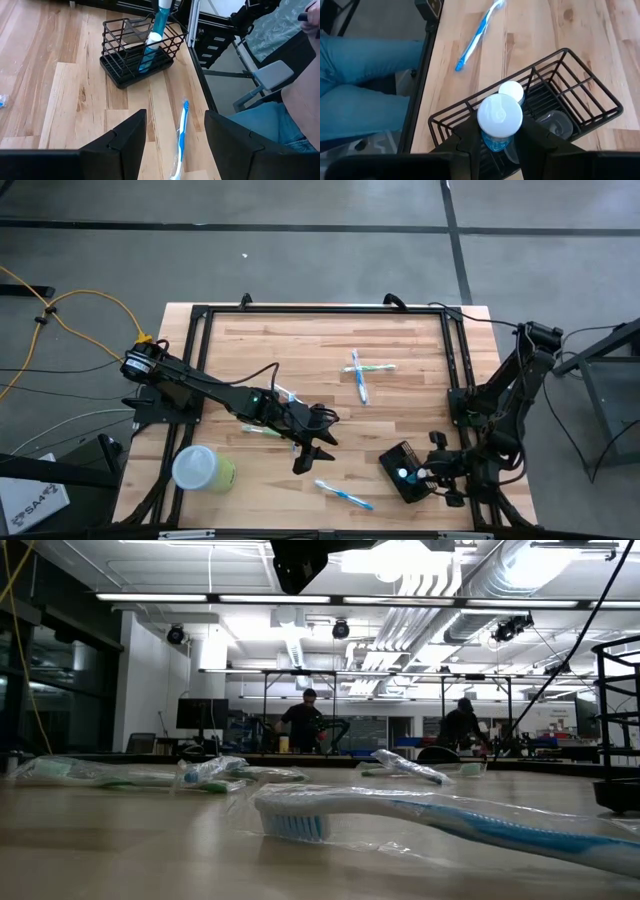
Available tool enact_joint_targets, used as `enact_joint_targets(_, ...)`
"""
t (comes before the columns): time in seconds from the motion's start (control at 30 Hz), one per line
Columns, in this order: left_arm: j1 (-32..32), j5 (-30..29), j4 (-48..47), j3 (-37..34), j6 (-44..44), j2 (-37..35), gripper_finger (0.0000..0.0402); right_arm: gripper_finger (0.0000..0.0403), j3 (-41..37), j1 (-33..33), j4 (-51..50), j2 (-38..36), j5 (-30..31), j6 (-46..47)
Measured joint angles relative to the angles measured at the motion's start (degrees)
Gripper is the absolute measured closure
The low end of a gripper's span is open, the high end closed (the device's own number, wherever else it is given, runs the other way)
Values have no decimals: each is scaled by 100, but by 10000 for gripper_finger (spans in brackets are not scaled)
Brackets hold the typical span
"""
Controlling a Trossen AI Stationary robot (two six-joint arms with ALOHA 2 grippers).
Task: Pick & Place toothbrushing station
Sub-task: Put the blue mouthwash into the middle section of the black wire organizer
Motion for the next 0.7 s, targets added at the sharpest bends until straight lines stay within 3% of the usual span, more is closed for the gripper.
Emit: enact_joint_targets(0.7,0,-2,21,0,0,2,206,319,-2,-242,331,-2,-245,-482)
